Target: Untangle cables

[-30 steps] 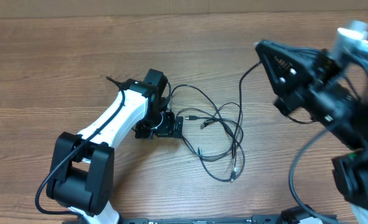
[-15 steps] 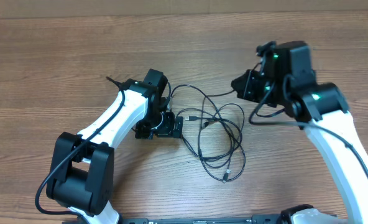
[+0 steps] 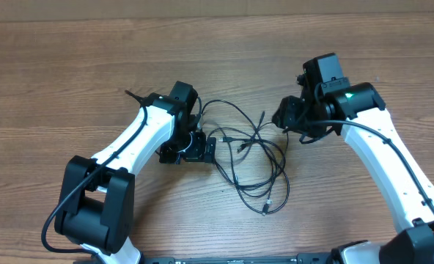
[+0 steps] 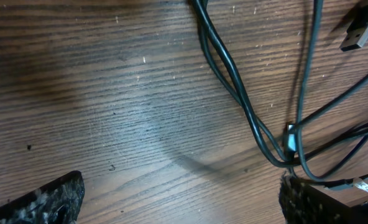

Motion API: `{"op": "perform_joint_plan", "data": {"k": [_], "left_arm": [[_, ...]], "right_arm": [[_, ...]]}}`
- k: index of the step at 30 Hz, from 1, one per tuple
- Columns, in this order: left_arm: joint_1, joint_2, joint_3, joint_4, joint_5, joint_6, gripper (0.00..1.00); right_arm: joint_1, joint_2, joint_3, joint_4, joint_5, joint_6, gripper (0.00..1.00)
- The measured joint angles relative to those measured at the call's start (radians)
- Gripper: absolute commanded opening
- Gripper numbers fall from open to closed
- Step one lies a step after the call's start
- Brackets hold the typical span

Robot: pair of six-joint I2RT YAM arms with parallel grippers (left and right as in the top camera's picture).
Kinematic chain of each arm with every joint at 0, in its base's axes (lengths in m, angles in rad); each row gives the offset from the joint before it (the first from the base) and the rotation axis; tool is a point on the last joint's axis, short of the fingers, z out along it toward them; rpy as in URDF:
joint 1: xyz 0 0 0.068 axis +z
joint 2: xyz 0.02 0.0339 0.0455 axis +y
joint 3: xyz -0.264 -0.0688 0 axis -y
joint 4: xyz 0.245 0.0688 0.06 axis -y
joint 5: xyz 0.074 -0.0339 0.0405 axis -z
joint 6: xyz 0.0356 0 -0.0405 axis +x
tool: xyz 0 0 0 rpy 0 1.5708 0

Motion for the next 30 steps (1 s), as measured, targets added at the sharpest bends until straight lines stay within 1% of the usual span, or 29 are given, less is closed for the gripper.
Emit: {"op": "perform_joint_plan", "data": {"k": [5,8,11,18,24,26,28,29,30], "left_arm": [[0.0,0.0,0.0,0.0,0.0,0.0,1.0],[0.0,0.0,0.0,0.0,0.0,0.0,1.0],[0.0,0.0,0.0,0.0,0.0,0.0,0.99],[0.0,0.0,0.0,0.0,0.0,0.0,1.0],[0.0,0.0,0.0,0.0,0.0,0.0,1.0],[0.0,0.0,0.0,0.0,0.0,0.0,0.99],[0.0,0.0,0.0,0.0,0.0,0.0,0.99],[0.0,0.0,0.0,0.0,0.0,0.0,1.0],[0.0,0.0,0.0,0.0,0.0,0.0,1.0]], "right_arm": [[0.0,0.026,-0.019,-0.02,0.048,0.0,0.55],[0.0,0.026,-0.081,-0.007,0.06,-0.001,0.61],[0.0,0.026,-0.15,0.017,0.059,0.0,0.62],[0.006,0.027,-0.307,0.171,-0.055,0.0,0.62],[0.093,0.028,-0.422,0.331,-0.113,0.0,0.62],[0.125,0.029,-0.438,0.377,-0.113,0.0,0.52],[0.159,0.029,-0.444,0.412,-0.111,-0.004,0.37],[0.174,0.029,-0.444,0.43,-0.11,-0.005,0.23],[0.188,0.029,-0.444,0.444,-0.11,0.001,0.17]]}}
